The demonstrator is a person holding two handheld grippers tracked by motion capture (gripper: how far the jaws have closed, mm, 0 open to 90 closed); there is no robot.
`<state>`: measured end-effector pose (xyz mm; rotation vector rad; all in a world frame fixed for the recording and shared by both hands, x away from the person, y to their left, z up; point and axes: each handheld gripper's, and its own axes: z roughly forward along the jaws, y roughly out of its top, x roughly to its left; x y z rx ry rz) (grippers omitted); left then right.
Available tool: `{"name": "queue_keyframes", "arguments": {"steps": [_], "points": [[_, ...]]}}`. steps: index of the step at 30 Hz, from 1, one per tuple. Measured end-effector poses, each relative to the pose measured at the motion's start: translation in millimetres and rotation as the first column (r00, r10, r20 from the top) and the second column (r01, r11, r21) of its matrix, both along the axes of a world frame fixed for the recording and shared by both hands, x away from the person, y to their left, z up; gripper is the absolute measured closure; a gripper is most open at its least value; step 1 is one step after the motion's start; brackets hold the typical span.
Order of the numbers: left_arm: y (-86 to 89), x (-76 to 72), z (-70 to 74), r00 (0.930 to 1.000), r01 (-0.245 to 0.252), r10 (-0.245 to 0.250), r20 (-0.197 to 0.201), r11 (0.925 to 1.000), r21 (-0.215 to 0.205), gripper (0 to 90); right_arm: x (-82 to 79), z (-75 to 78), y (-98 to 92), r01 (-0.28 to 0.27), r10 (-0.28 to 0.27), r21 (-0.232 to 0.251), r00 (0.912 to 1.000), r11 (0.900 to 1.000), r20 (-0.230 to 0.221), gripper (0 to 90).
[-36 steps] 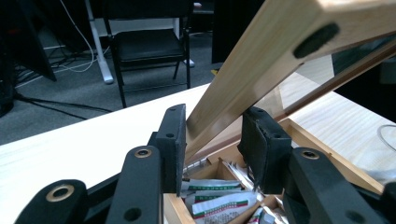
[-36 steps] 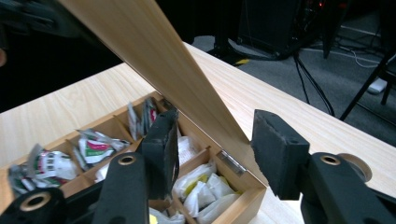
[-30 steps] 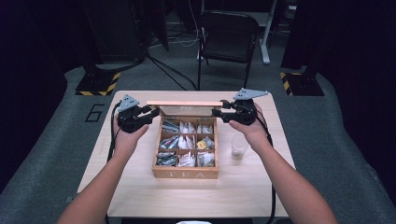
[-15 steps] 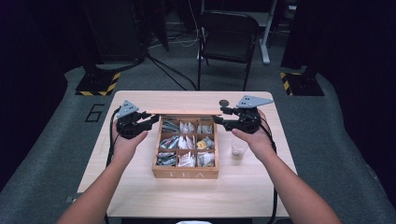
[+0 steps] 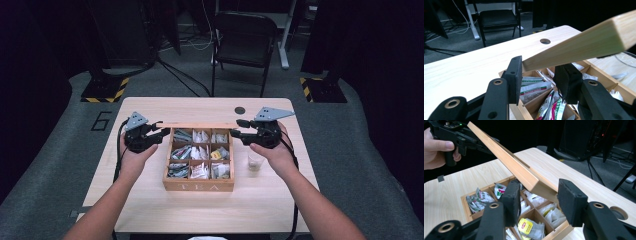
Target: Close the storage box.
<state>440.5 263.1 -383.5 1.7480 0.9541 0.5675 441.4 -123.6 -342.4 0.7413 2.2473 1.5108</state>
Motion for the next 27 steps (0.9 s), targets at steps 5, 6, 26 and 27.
{"name": "queue_keyframes", "arguments": {"steps": [5, 6, 26, 27], "points": [[1.1, -4.7, -2.5, 1.0000, 0.010, -0.010, 0.000, 1.0000, 0.002, 58.1, -2.5, -5.9, -1.5, -0.002, 0.002, -0.004, 0.9999, 1.000, -0.016, 55.1], [1.3, -5.7, -2.8, 0.9999, 0.010, -0.010, 0.005, 0.9999, -0.002, 58.0, -3.5, -6.4, -1.7, -0.003, 0.003, -0.007, 0.9999, 1.000, -0.014, 55.2], [5.2, -40.8, -1.0, 0.9963, 0.053, -0.055, 0.066, 0.9981, 0.032, 56.0, -22.3, -22.0, -2.0, -0.002, 0.003, -0.018, 1.0000, 1.000, 0.006, 55.8], [5.5, -42.3, -1.7, 0.9962, 0.057, -0.058, 0.064, 0.9980, 0.029, 56.0, -23.1, -23.0, -2.0, -0.001, 0.001, -0.019, 1.0000, 1.000, 0.007, 55.8]]}}
